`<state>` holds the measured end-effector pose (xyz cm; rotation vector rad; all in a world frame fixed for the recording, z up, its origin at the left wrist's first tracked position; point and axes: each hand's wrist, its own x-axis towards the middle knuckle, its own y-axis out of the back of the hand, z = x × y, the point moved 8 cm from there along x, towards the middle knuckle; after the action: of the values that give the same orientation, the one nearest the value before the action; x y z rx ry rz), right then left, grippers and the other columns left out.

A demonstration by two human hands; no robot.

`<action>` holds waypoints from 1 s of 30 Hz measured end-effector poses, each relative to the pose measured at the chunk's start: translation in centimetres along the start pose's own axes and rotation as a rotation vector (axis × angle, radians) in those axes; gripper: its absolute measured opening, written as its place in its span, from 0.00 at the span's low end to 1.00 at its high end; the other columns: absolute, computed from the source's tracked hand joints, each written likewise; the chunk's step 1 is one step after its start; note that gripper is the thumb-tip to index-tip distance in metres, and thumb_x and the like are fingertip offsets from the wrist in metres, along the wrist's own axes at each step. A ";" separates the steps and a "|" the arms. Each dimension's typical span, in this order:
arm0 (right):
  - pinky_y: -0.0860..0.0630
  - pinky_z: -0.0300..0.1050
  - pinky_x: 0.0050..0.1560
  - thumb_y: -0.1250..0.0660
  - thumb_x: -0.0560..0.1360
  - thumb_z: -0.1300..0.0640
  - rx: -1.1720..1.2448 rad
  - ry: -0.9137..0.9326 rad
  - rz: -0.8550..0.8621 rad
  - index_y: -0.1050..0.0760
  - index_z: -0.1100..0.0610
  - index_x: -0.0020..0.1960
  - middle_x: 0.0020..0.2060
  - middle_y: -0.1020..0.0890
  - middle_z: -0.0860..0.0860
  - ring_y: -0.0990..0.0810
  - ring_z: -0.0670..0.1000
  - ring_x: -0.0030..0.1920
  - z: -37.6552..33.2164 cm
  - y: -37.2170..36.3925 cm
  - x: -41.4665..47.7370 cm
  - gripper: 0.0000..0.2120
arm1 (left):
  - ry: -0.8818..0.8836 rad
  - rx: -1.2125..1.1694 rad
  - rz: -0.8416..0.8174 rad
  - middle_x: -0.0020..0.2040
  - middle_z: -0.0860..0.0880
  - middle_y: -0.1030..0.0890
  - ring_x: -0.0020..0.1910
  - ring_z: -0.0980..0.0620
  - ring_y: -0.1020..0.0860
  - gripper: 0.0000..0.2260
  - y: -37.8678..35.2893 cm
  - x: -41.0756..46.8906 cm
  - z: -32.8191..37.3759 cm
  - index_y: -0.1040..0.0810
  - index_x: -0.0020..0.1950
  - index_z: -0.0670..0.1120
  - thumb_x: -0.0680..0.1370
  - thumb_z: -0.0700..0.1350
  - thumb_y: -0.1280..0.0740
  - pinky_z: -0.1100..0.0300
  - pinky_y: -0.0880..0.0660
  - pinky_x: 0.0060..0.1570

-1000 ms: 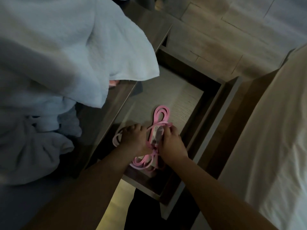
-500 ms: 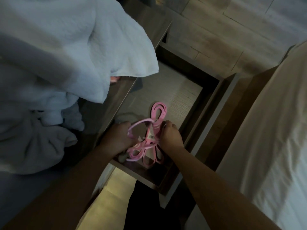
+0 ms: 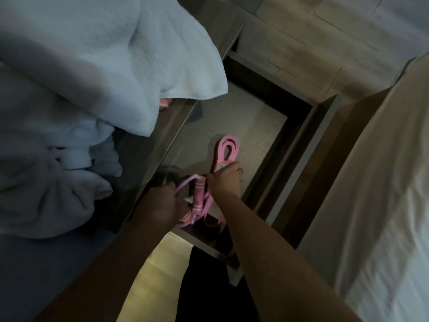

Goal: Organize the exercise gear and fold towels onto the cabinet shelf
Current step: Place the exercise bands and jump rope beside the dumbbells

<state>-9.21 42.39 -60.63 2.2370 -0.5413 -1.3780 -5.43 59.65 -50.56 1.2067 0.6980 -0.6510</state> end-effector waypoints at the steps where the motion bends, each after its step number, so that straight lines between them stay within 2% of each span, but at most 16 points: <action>1: 0.21 0.54 0.55 0.26 0.70 0.58 0.049 0.021 -0.001 0.38 0.57 0.64 0.57 0.28 0.56 0.23 0.57 0.55 -0.2 0.5 -0.4 0.28 | -0.012 -0.045 0.006 0.44 0.49 0.21 0.45 0.48 0.21 0.08 0.3 -0.3 0.3 0.25 0.48 0.46 0.73 0.44 0.28 0.55 0.24 0.44; 3: 0.18 0.52 0.49 0.28 0.72 0.59 0.149 0.093 -0.017 0.38 0.55 0.63 0.54 0.25 0.54 0.20 0.54 0.50 -0.9 2.0 -1.5 0.25 | -0.066 -0.111 0.044 0.40 0.52 0.22 0.40 0.51 0.21 0.09 1.5 -1.6 1.2 0.26 0.43 0.48 0.71 0.44 0.26 0.60 0.29 0.34; 5: 0.17 0.49 0.43 0.31 0.74 0.59 0.248 0.171 -0.045 0.39 0.53 0.62 0.49 0.22 0.52 0.18 0.50 0.44 -2.1 4.2 -3.0 0.22 | -0.105 -0.157 0.095 0.37 0.54 0.21 0.36 0.56 0.22 0.10 3.1 -3.4 2.2 0.26 0.40 0.50 0.69 0.46 0.25 0.64 0.33 0.29; 9: 0.18 0.45 0.42 0.35 0.78 0.56 0.411 0.276 -0.133 0.40 0.48 0.67 0.50 0.20 0.50 0.17 0.48 0.43 -4.3 10.0 -6.6 0.21 | -0.157 -0.162 0.150 0.35 0.54 0.22 0.34 0.56 0.22 0.12 6.2 -7.6 4.2 0.26 0.39 0.51 0.66 0.51 0.24 0.60 0.28 0.33; 11: 0.17 0.45 0.42 0.38 0.80 0.55 0.491 0.316 -0.194 0.39 0.47 0.68 0.51 0.20 0.49 0.16 0.48 0.43 -4.6 13.0 -8.6 0.20 | -0.154 -0.185 0.130 0.35 0.54 0.22 0.33 0.57 0.24 0.14 7.1 -9.8 5.2 0.26 0.38 0.51 0.64 0.54 0.24 0.62 0.32 0.30; 13: 0.19 0.40 0.35 0.40 0.80 0.56 0.542 0.323 -0.211 0.38 0.49 0.68 0.49 0.20 0.52 0.15 0.46 0.39 -3.8 15.9 -10.1 0.18 | -0.140 -0.214 0.110 0.34 0.54 0.22 0.31 0.59 0.25 0.20 7.5 -11.8 6.2 0.25 0.37 0.50 0.58 0.62 0.24 0.64 0.35 0.28; 16: 0.22 0.35 0.32 0.39 0.80 0.57 0.649 0.256 -0.181 0.37 0.52 0.69 0.48 0.21 0.53 0.16 0.45 0.37 -0.7 18.9 -11.3 0.19 | -0.150 -0.248 0.019 0.33 0.54 0.22 0.31 0.60 0.24 0.26 6.5 -14.0 7.9 0.23 0.39 0.50 0.52 0.68 0.28 0.65 0.36 0.26; 18: 0.23 0.35 0.35 0.39 0.80 0.56 0.640 0.205 -0.129 0.40 0.50 0.73 0.52 0.22 0.50 0.17 0.45 0.41 1.9 20.1 -11.3 0.23 | -0.146 -0.276 -0.044 0.31 0.55 0.22 0.28 0.63 0.25 0.22 5.2 -14.5 8.5 0.24 0.39 0.50 0.57 0.64 0.25 0.65 0.36 0.27; 20: 0.24 0.41 0.38 0.40 0.80 0.55 0.618 0.101 -0.125 0.44 0.49 0.77 0.56 0.24 0.54 0.21 0.48 0.43 4.5 20.4 -10.9 0.27 | -0.129 -0.288 -0.089 0.33 0.55 0.21 0.32 0.60 0.24 0.17 3.8 -14.3 8.8 0.24 0.40 0.49 0.63 0.57 0.23 0.63 0.34 0.30; 23: 0.26 0.42 0.38 0.41 0.81 0.55 0.664 -0.117 -0.214 0.44 0.52 0.78 0.53 0.25 0.56 0.26 0.50 0.40 7.9 19.2 -10.3 0.28 | -0.084 -0.262 -0.112 0.37 0.51 0.20 0.34 0.55 0.22 0.17 2.1 -13.7 8.4 0.23 0.42 0.48 0.63 0.55 0.22 0.63 0.31 0.31; 25: 0.27 0.40 0.32 0.41 0.81 0.52 0.735 -0.262 -0.317 0.38 0.55 0.74 0.43 0.25 0.55 0.27 0.50 0.37 9.1 17.6 -10.7 0.23 | -0.076 -0.281 -0.124 0.38 0.49 0.19 0.35 0.52 0.19 0.17 1.1 -13.4 8.0 0.23 0.43 0.46 0.64 0.53 0.21 0.62 0.28 0.33; 27: 0.30 0.38 0.26 0.41 0.80 0.50 0.845 -0.368 -0.431 0.28 0.60 0.61 0.36 0.27 0.52 0.29 0.48 0.31 9.2 15.9 -11.4 0.16 | -0.067 -0.307 -0.125 0.40 0.48 0.19 0.38 0.51 0.20 0.15 0.6 -13.3 7.3 0.23 0.43 0.45 0.66 0.51 0.22 0.60 0.28 0.35; 29: 0.32 0.37 0.22 0.41 0.80 0.50 0.929 -0.413 -0.504 0.27 0.59 0.47 0.31 0.29 0.51 0.31 0.48 0.27 8.4 14.8 -12.0 0.13 | -0.050 -0.316 -0.117 0.41 0.48 0.19 0.40 0.51 0.21 0.14 0.6 -13.4 6.4 0.22 0.44 0.46 0.67 0.50 0.22 0.60 0.29 0.36; 30: 0.33 0.37 0.22 0.42 0.81 0.50 0.958 -0.419 -0.515 0.28 0.59 0.44 0.31 0.29 0.51 0.32 0.48 0.27 8.0 14.6 -12.1 0.13 | -0.042 -0.304 -0.109 0.42 0.48 0.19 0.41 0.50 0.21 0.14 0.7 -13.6 5.9 0.22 0.44 0.46 0.67 0.51 0.22 0.60 0.29 0.36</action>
<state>-22.88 35.61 -46.82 2.9705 -0.9685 -2.2172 -12.60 55.15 -38.39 0.8777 0.7999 -0.6335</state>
